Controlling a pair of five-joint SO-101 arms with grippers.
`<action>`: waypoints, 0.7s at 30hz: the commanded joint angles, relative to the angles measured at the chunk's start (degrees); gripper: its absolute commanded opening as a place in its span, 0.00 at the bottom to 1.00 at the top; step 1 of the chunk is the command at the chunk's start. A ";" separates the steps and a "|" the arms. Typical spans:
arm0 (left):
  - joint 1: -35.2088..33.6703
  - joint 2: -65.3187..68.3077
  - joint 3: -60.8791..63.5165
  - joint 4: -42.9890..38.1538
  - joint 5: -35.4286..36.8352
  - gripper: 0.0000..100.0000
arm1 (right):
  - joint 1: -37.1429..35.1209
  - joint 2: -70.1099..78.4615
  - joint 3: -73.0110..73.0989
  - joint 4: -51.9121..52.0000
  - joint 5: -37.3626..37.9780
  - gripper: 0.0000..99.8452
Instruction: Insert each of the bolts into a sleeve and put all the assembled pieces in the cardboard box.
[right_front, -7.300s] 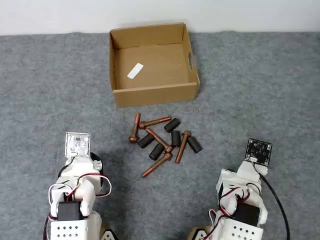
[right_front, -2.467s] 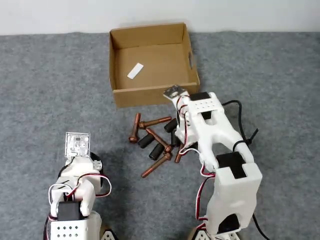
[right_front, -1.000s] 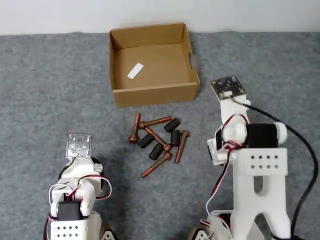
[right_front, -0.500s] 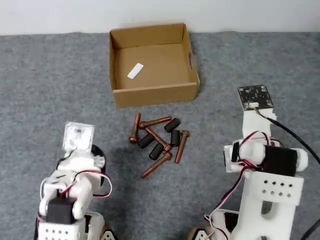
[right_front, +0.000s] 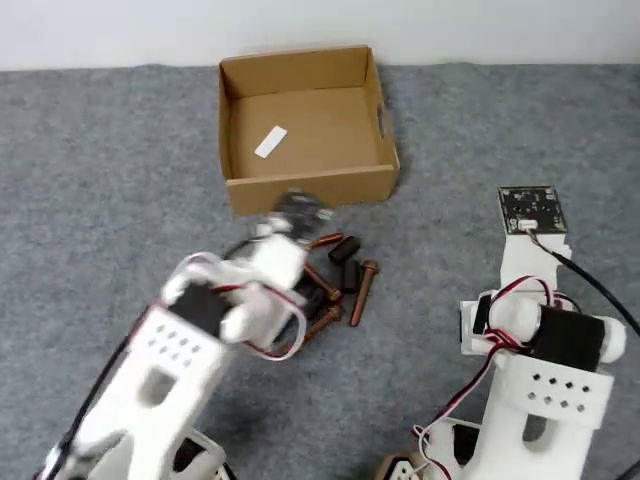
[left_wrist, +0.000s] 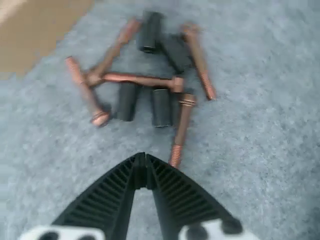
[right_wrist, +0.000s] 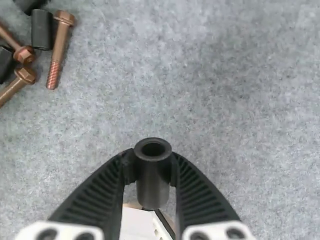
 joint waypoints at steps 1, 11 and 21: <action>2.90 8.88 -7.08 0.18 -1.49 0.01 | 1.89 -1.19 -0.62 2.42 -0.44 0.01; 8.35 26.64 -18.68 3.96 -6.86 0.06 | 4.44 -1.19 -0.62 2.42 -0.44 0.01; 9.49 37.01 -25.01 4.57 -6.77 0.14 | 4.53 -1.27 -0.62 2.42 -0.44 0.01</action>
